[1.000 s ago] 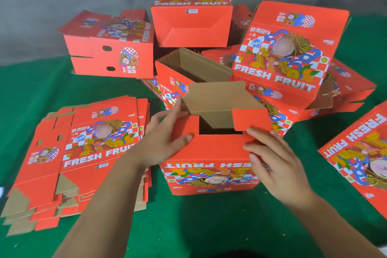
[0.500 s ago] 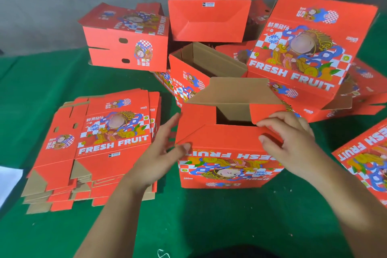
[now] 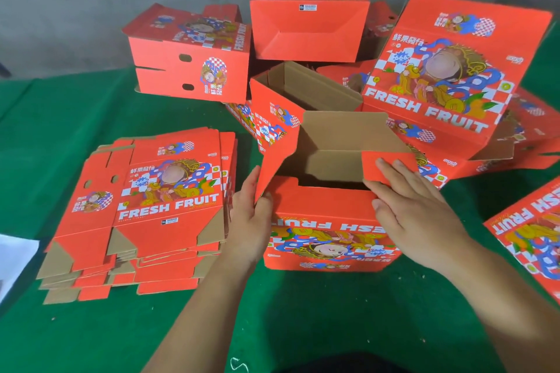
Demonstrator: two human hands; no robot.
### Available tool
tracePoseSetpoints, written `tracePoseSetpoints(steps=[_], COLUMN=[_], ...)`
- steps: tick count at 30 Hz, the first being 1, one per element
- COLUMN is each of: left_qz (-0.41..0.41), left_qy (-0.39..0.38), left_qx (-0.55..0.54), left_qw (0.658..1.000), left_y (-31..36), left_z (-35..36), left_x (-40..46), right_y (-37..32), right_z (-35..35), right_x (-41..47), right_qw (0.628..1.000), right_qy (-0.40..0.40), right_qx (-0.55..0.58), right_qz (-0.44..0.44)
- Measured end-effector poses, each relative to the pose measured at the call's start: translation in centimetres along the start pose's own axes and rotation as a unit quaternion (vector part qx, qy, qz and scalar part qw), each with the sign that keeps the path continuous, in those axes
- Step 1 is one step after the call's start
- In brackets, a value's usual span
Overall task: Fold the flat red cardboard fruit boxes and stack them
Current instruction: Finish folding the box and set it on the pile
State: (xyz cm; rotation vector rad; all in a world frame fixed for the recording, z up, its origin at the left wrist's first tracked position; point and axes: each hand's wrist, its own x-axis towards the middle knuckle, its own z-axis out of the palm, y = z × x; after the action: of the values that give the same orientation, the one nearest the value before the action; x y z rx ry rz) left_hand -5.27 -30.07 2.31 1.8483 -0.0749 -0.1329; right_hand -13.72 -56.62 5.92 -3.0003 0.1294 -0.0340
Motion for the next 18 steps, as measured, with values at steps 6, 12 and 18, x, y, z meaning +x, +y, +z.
tracePoseSetpoints(steps=[6,12,18], left_qz=[0.222,0.213,0.185], left_qy=[0.020,-0.015,0.020], left_qx=[0.188,0.247,0.372], left_qw=[0.957,0.945,0.910], left_y=[-0.8,0.2,1.6], left_z=[-0.7,-1.6,-0.9], left_x=[0.6,-0.3,1.5], right_y=[-0.5,0.2,1.5], right_z=[1.5,2.2,-0.2], right_x=[-1.3,-1.3,3.1], right_qw=[0.982,0.941,0.917], right_qy=[0.155,0.194,0.193], right_qx=[0.109,0.271,0.340], right_qz=[0.009,0.054,0.082])
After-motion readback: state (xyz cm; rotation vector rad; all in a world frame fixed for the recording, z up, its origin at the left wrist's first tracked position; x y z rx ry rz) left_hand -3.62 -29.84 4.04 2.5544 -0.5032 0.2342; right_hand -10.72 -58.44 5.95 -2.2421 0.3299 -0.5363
